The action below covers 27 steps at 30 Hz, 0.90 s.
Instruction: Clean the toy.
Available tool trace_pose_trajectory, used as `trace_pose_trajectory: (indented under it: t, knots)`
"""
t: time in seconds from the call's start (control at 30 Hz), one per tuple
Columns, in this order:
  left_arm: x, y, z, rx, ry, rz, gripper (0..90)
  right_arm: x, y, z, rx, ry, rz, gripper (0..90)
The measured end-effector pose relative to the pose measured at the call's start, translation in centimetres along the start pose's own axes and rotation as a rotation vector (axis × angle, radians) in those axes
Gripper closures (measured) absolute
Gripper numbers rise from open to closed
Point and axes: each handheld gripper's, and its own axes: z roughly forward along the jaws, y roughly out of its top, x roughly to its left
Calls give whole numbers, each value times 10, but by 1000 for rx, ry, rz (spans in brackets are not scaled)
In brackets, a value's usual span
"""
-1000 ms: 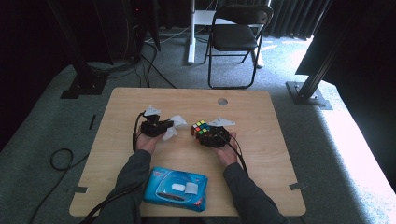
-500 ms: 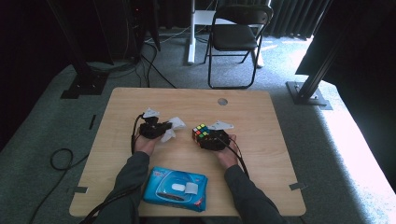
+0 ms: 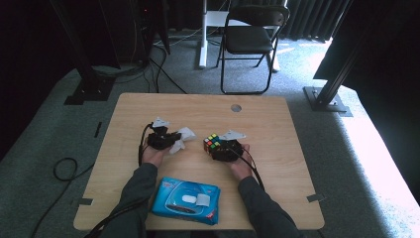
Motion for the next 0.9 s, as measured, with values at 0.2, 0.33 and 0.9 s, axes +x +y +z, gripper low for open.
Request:
trace_pose_trajectory:
  t: [0.2, 0.33, 0.9]
  knots:
    - [1, -4, 3, 19, 13, -1, 824, 0, -2, 0, 13, -16, -18, 341]
    - [3, -6, 4, 27, 23, -12, 822, -1, -5, -1, 19, -12, -27, 340]
    - [12, -12, 4, 50, 44, -34, 673, -2, -3, -14, -33, 34, -48, 223]
